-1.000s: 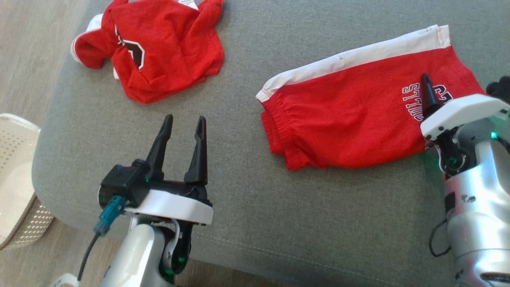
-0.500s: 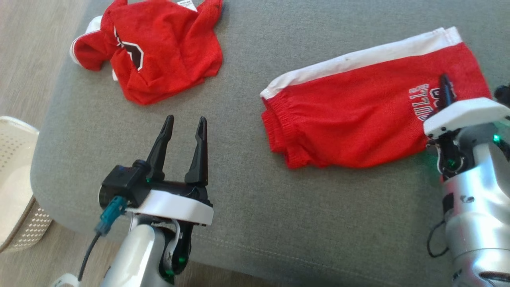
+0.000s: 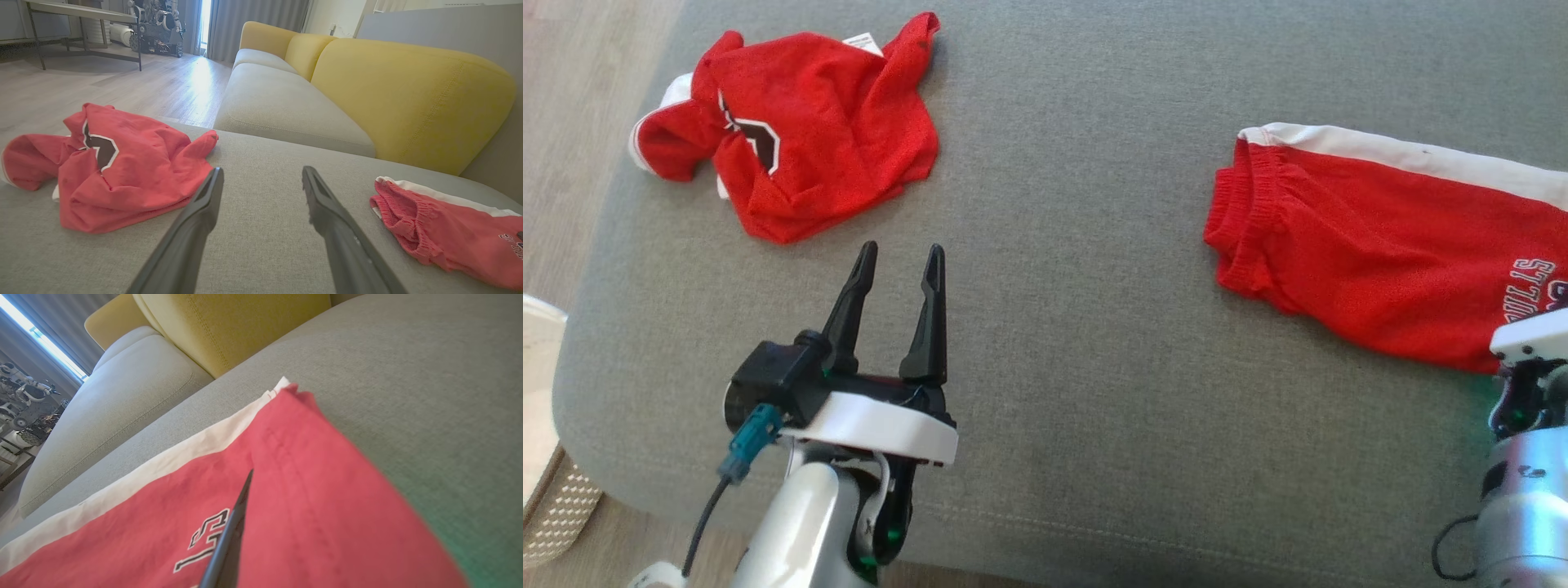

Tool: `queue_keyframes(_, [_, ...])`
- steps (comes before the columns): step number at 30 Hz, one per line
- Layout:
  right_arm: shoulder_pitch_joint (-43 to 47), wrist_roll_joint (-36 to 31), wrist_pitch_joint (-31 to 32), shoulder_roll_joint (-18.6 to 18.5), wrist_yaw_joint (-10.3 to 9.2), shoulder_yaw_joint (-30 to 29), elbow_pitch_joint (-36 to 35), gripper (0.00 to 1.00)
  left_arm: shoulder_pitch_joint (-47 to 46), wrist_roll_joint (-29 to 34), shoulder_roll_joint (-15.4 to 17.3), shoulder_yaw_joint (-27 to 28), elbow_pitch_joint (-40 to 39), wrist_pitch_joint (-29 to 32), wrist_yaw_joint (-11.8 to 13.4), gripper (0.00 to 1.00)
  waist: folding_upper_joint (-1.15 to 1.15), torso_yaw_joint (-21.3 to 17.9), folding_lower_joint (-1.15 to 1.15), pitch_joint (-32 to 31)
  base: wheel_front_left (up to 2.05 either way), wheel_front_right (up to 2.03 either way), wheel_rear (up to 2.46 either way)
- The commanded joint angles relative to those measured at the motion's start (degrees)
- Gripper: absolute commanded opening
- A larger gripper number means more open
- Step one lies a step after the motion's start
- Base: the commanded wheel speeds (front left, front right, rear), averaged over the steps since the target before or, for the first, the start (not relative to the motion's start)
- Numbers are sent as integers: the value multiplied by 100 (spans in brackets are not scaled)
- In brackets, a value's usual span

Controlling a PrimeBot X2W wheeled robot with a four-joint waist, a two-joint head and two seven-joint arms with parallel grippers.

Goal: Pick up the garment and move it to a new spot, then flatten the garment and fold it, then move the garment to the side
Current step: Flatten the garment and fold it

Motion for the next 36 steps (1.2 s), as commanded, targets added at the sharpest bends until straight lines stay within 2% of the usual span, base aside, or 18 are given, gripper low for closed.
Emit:
queue_keyframes(1, [-204, -74, -26, 45, 37, 165, -211, 0, -67, 56, 31, 223, -168, -30, -26, 100, 0, -38, 0, -10, 0, 0, 0])
queue_keyframes(4, [-274, -49, -61, 84, 37, 389, -319, 0, -80, 67, 31, 195, -158, -30, -42, 100, 0, -61, 0, -32, 0, 0, 0])
queue_keyframes(7, [-361, 414, -194, 91, 37, 1051, -319, 0, -72, 69, 31, 183, -134, -30, -48, 100, 0, -56, 0, -91, 0, 0, 0])
queue_keyframes(14, [29, 1840, -442, 94, 37, 3342, -926, 0, -10, 76, 31, 174, -99, -30, -51, 100, 0, 9, 0, -218, 0, 0, 0])
queue_keyframes(17, [271, 2086, -451, 94, 37, 4025, -1206, 0, 3, 68, 31, 176, -119, -30, -42, 100, 0, 63, 0, -221, 0, 0, 0])
queue_keyframes(22, [452, 2220, -409, 94, 37, 4628, -1412, 0, 19, 36, 31, 147, -133, -30, -26, 100, 0, 201, 0, -203, 0, 0, 0])
queue_keyframes(29, [501, 2269, -335, 95, 37, 5123, -1439, 0, 36, -8, 31, 117, -128, -30, 13, 100, 0, 314, 0, -160, 0, 0, 0])
queue_keyframes(30, [486, 2220, -321, 95, 37, 5155, -1407, 3, 33, -15, 31, 112, -131, -30, 19, 100, 0, 324, 0, -151, 0, 0, 0])
queue_keyframes(31, [471, 2182, -307, 95, 37, 5185, -1376, 100, 29, -21, 31, 106, -133, -30, 23, 100, 0, 334, 0, -143, 0, 0, 0])
queue_keyframes(36, [430, 2166, -346, 95, 37, 5354, -1414, 100, 9, -45, 31, 97, -115, -30, 34, 100, 0, 364, 0, -123, 0, 0, 0])
